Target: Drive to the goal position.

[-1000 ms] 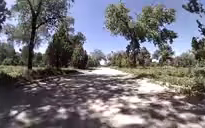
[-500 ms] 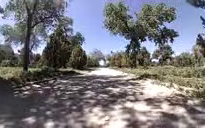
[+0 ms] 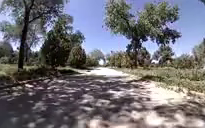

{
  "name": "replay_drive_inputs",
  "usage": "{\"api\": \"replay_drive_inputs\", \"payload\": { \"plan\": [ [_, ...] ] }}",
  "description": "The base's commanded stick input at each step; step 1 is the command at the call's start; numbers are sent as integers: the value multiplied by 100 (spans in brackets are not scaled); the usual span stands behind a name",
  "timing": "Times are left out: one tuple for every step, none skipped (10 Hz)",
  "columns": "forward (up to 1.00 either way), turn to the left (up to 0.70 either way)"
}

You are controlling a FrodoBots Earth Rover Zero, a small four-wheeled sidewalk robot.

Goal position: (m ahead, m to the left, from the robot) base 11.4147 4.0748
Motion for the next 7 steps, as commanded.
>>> {"api": "replay_drive_inputs", "payload": {
  "plan": [
    [70, 1],
    [70, 1],
    [70, 1],
    [70, 1],
    [70, 1],
    [70, 1],
    [70, 1]
  ]
}}
